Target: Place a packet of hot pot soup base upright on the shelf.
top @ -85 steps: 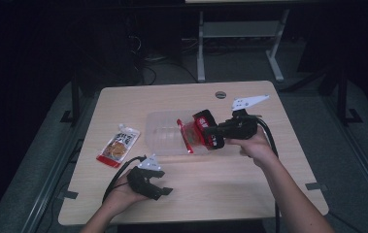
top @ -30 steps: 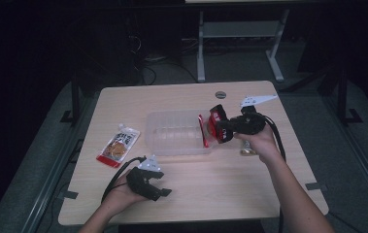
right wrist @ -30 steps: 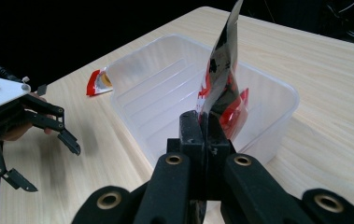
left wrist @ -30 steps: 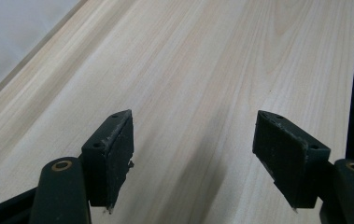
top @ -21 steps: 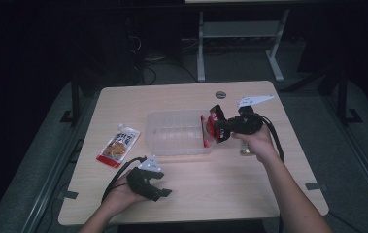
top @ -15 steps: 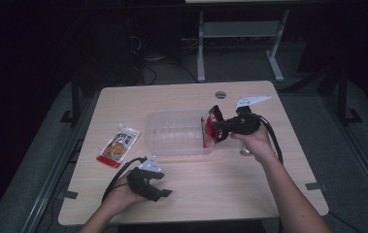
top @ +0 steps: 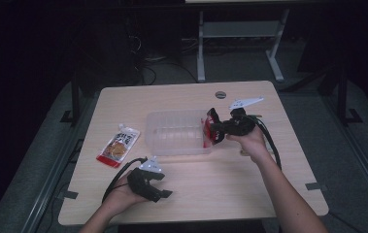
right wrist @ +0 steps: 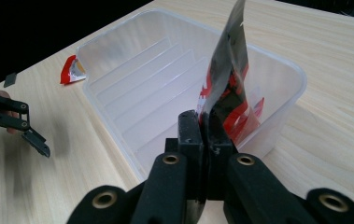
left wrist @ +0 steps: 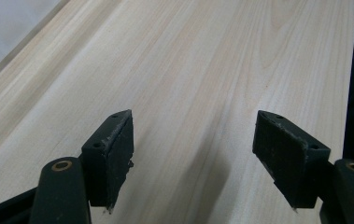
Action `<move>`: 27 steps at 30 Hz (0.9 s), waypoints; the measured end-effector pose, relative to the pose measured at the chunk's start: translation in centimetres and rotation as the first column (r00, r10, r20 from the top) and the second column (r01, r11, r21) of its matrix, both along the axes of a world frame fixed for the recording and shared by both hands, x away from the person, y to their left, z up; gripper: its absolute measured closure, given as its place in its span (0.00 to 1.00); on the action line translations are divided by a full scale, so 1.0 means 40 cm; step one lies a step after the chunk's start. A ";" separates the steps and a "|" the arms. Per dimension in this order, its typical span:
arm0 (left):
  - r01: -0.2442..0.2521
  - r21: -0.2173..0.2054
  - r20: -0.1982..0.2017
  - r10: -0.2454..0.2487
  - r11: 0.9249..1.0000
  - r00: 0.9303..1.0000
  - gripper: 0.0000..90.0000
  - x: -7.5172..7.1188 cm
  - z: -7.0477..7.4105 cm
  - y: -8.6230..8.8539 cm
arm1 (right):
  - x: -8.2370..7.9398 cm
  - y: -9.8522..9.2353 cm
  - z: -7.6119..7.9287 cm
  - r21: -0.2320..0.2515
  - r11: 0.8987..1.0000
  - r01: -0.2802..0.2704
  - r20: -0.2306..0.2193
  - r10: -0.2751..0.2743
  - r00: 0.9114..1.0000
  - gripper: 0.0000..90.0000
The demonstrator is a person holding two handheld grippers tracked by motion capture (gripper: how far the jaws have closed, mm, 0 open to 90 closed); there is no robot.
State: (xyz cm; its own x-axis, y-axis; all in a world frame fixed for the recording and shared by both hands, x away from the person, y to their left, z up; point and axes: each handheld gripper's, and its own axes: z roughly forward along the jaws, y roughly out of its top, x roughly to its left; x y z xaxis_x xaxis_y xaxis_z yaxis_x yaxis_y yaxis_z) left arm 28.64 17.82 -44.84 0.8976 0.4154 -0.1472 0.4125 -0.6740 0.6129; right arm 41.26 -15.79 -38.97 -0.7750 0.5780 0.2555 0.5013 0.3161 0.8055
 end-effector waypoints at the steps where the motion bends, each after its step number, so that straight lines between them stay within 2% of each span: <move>1: -0.001 0.000 0.000 0.001 1.000 1.000 0.32 0.000 0.000 0.000 | 0.000 -0.001 0.001 0.002 1.000 0.002 0.001 -0.002 1.000 0.96; 6: -0.010 -0.008 -0.006 0.010 1.000 1.000 0.32 -0.002 -0.003 -0.003 | -0.001 -0.003 0.004 0.006 1.000 0.008 0.005 -0.008 1.000 0.87; 10: 0.000 -0.002 -0.008 0.000 1.000 1.000 0.32 0.000 -0.003 -0.002 | -0.003 -0.005 0.008 -0.017 1.000 0.025 0.006 -0.025 1.000 0.76; 17: -0.009 -0.010 -0.006 0.009 1.000 1.000 0.32 0.001 -0.002 -0.001 | -0.012 -0.017 0.024 -0.013 0.997 0.073 -0.003 -0.073 0.997 0.51; 20: -0.010 -0.010 -0.007 0.010 1.000 1.000 0.32 0.002 -0.002 0.000 | -0.019 -0.018 0.031 -0.032 0.995 0.097 0.015 -0.097 0.995 0.41; 22: -0.010 -0.012 -0.007 0.010 1.000 1.000 0.32 0.001 -0.001 0.001 | -0.024 -0.020 0.033 -0.036 0.993 0.109 0.011 -0.109 0.994 0.35; 27: -0.008 -0.016 0.001 0.008 1.000 1.000 0.31 0.002 0.000 0.005 | -0.043 -0.025 0.041 -0.057 0.993 0.105 0.028 -0.103 0.994 0.27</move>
